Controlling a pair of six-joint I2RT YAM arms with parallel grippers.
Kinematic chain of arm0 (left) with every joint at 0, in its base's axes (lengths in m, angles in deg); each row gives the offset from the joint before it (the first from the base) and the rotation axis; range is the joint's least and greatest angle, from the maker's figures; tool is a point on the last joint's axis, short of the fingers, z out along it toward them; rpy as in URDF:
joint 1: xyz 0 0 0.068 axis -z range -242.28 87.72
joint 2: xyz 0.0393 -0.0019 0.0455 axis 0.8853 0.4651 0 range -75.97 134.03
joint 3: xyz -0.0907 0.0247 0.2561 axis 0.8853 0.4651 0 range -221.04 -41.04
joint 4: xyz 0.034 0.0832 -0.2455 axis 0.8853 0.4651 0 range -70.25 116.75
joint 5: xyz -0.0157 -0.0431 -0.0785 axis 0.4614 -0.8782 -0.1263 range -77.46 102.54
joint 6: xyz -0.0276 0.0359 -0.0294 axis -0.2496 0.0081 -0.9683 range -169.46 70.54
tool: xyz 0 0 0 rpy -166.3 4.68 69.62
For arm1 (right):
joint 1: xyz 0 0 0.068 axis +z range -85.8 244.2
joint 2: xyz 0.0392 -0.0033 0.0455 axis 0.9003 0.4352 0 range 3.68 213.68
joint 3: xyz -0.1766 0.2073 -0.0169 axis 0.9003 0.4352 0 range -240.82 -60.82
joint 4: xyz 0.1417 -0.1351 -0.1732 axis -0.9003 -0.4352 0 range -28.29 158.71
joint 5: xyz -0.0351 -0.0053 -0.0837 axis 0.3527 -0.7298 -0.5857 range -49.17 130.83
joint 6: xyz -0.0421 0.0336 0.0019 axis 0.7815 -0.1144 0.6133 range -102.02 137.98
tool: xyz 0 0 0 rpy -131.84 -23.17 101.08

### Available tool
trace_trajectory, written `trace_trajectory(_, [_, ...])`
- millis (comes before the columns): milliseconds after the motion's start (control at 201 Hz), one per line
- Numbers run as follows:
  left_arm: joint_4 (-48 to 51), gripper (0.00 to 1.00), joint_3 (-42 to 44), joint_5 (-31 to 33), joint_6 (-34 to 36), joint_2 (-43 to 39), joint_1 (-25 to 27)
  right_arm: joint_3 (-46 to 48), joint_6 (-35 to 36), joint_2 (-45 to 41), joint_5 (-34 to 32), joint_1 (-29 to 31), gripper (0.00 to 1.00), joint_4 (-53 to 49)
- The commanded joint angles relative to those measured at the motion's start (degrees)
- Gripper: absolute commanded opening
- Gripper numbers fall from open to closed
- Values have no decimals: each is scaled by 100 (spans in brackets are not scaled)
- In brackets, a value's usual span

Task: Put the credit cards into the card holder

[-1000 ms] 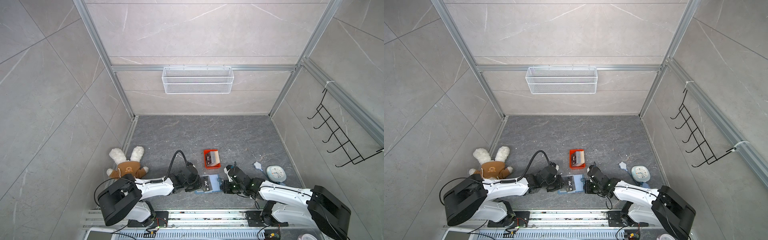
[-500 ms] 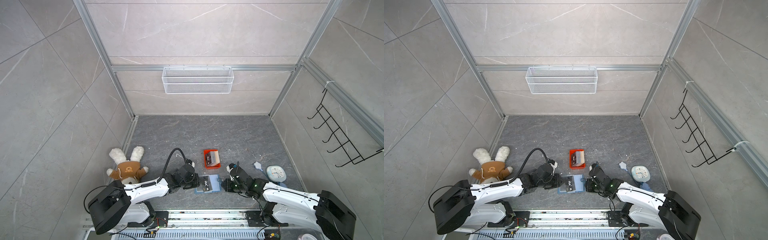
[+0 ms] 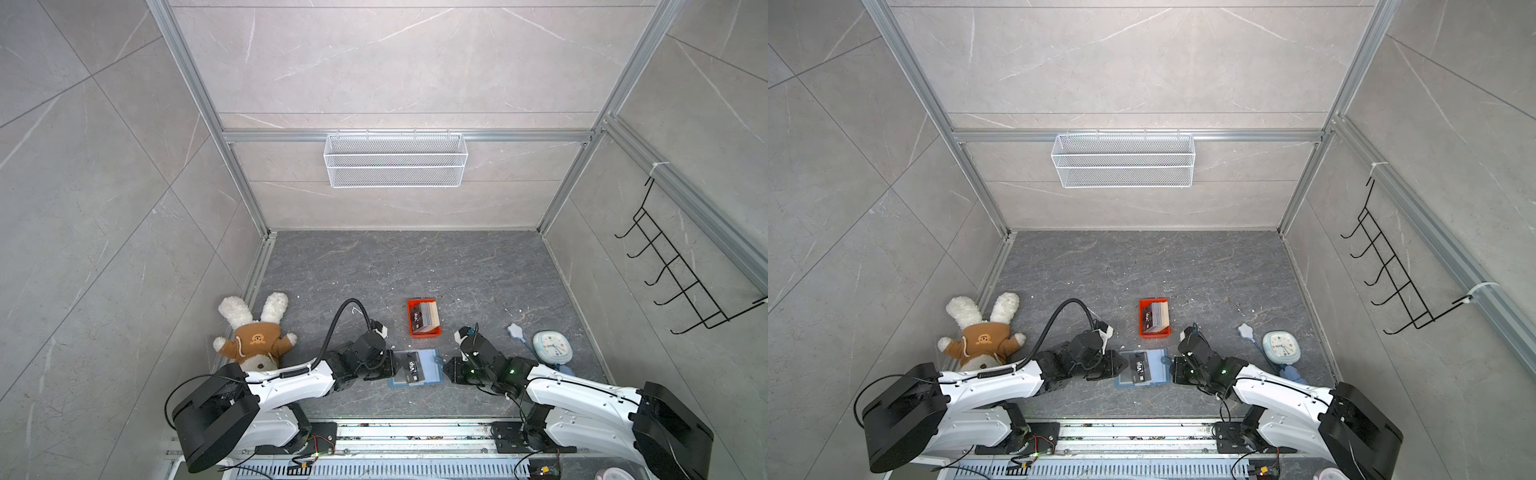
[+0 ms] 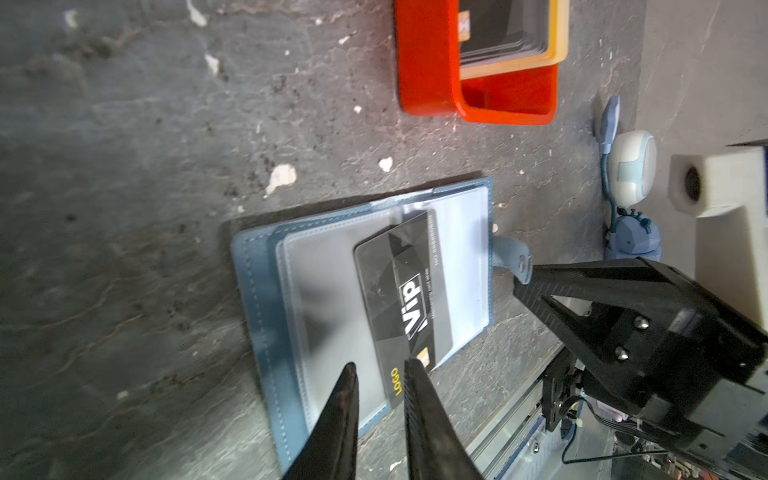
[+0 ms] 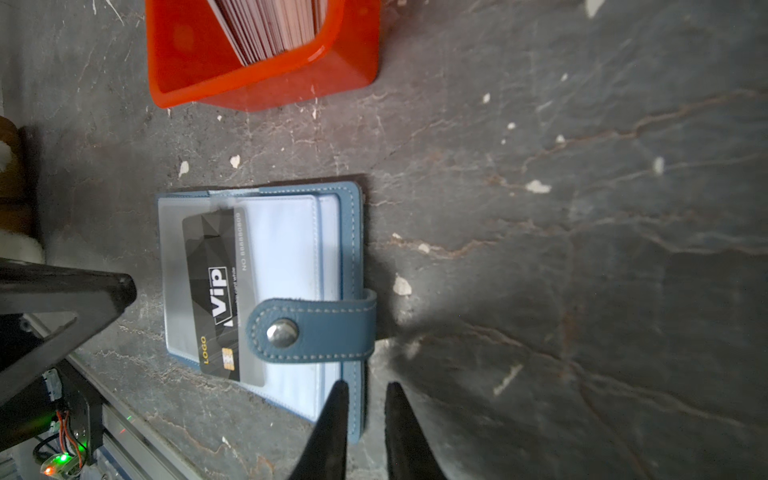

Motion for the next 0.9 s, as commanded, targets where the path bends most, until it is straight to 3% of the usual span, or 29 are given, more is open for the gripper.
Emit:
trace_trajectory(0, [-57, 24, -1, 13, -10, -158, -17, -98, 62, -38, -67, 31, 21, -38])
trace_trajectory(896, [-121, 24, -605, 154, 136, 725, 133, 19, 13, 286, -108, 33, 20, 404])
